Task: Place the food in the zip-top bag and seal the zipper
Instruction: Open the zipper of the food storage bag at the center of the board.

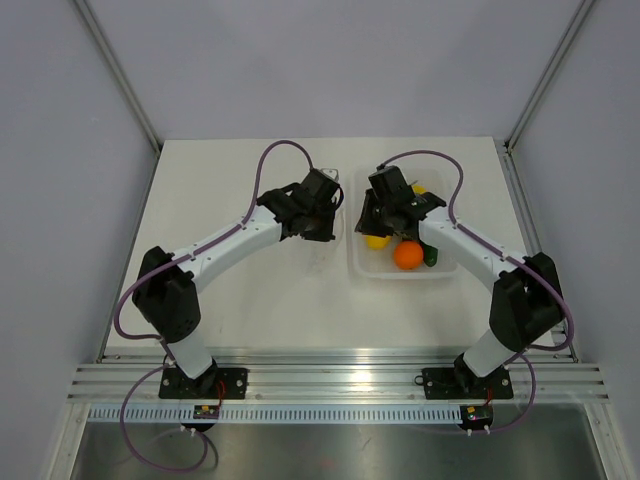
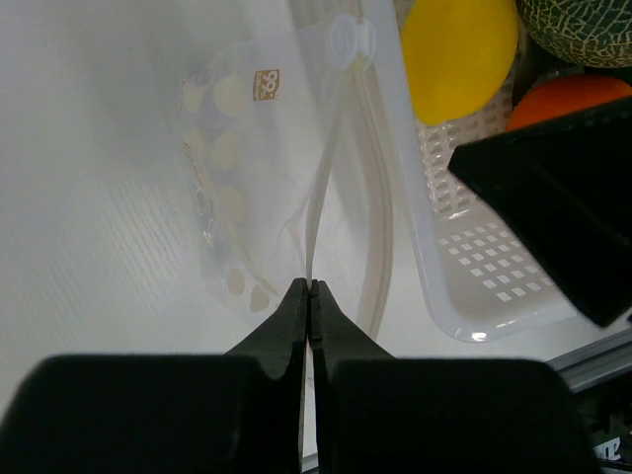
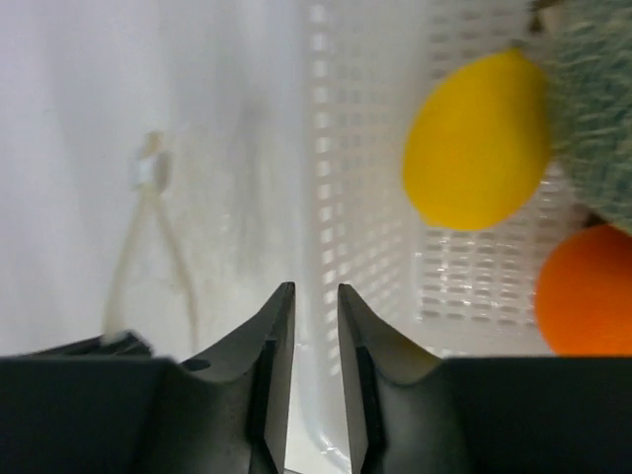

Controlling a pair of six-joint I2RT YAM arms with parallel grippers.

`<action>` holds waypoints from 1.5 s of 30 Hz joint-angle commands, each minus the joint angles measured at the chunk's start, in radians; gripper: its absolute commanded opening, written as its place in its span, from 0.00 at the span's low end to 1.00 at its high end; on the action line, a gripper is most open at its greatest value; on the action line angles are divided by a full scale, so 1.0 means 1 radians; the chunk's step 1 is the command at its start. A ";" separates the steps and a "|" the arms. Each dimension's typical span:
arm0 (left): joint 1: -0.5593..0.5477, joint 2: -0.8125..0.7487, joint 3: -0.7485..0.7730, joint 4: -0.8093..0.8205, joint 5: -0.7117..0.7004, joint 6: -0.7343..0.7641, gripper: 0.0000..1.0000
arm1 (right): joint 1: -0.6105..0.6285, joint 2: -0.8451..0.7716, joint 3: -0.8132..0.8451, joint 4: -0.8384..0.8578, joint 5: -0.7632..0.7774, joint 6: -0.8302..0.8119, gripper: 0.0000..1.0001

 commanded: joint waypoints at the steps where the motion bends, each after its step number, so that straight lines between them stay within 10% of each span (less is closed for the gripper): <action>1: -0.004 -0.002 0.039 0.009 0.011 -0.001 0.00 | 0.064 -0.079 0.011 0.102 -0.075 0.054 0.27; 13: -0.002 -0.015 0.040 0.008 0.020 -0.001 0.00 | 0.127 0.036 0.062 0.164 -0.125 0.106 0.00; 26: 0.059 -0.107 0.066 -0.003 0.196 0.094 0.00 | 0.128 0.052 -0.070 0.400 -0.156 -0.117 0.00; 45: 0.197 -0.067 0.085 -0.020 0.532 0.161 0.00 | 0.136 -0.013 -0.194 0.564 -0.478 -0.464 0.39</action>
